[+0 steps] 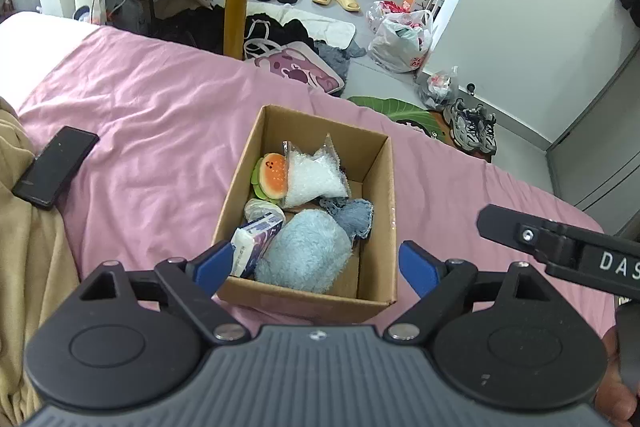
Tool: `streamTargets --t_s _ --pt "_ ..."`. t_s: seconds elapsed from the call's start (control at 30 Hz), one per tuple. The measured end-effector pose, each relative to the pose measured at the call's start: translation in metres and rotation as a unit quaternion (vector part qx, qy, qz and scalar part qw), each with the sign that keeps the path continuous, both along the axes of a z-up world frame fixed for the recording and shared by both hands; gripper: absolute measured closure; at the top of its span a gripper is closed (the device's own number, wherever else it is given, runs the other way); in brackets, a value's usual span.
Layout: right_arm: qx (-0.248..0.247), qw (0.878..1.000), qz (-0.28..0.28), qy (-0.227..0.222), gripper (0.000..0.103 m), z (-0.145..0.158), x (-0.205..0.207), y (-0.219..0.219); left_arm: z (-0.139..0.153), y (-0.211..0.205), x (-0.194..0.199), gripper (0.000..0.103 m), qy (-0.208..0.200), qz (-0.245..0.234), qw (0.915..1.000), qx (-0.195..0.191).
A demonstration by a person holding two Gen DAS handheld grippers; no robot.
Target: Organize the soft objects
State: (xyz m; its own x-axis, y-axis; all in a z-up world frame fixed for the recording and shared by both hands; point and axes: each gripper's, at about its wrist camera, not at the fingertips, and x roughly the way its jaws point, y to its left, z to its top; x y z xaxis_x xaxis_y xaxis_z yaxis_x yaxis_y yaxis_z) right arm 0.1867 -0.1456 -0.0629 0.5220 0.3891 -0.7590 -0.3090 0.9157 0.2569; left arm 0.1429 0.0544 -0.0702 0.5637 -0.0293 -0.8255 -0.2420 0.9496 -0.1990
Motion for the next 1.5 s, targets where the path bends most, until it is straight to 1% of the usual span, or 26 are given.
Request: streamTargets --t_s 0.1,0.17,0.23,0.4,0.47,0.57,0.77,0.9,1.0,1.1,1.23,1.5 --pt "-0.005 1.0 -0.003 -0.006 0.012 0.004 -0.007 -0.007 0.006 -0.005 -0.005 0.013 -0.003 -0.004 1.0 0.006" --pt "-0.007 1.0 -0.006 -0.01 0.008 0.006 -0.012 -0.013 0.01 -0.009 -0.009 0.01 -0.003 -0.003 0.9999 0.015" --pt "-0.009 1.0 -0.01 -0.018 0.007 0.008 -0.018 -0.018 0.015 -0.014 -0.012 0.009 -0.007 -0.005 0.9997 0.023" --pt "-0.011 0.999 -0.022 -0.026 0.0 0.013 -0.028 -0.031 0.024 -0.019 -0.022 0.007 -0.015 -0.008 0.9995 0.028" --pt "-0.01 0.999 -0.026 -0.028 0.0 0.016 -0.032 -0.035 0.027 -0.021 -0.027 0.003 -0.019 -0.009 0.9994 0.029" --pt "-0.006 0.999 -0.03 -0.028 0.0 0.02 -0.039 -0.042 0.033 -0.024 -0.033 0.002 -0.022 -0.012 0.9993 0.028" --pt "0.0 0.999 -0.033 -0.028 0.0 0.029 -0.055 -0.052 0.048 -0.028 -0.048 0.001 -0.033 -0.016 0.9989 0.031" --pt "0.01 0.999 -0.02 -0.035 0.0 0.037 -0.068 -0.055 0.057 -0.031 -0.059 0.001 -0.038 -0.017 0.9983 0.039" --pt "0.009 0.999 -0.021 -0.038 0.0 0.042 -0.077 -0.057 0.063 -0.031 -0.068 0.001 -0.043 -0.018 0.9983 0.034" --pt "0.011 0.999 -0.02 -0.043 0.0 0.046 -0.085 -0.059 0.068 -0.034 -0.078 0.001 -0.048 -0.024 0.9976 0.043" --pt "0.007 0.998 -0.018 -0.054 0.0 0.054 -0.097 -0.064 0.075 -0.037 -0.092 0.001 -0.055 -0.033 0.997 0.045" --pt "0.018 0.997 -0.026 -0.072 0.0 0.071 -0.124 -0.077 0.091 -0.04 -0.116 0.001 -0.073 -0.043 0.9952 0.049"
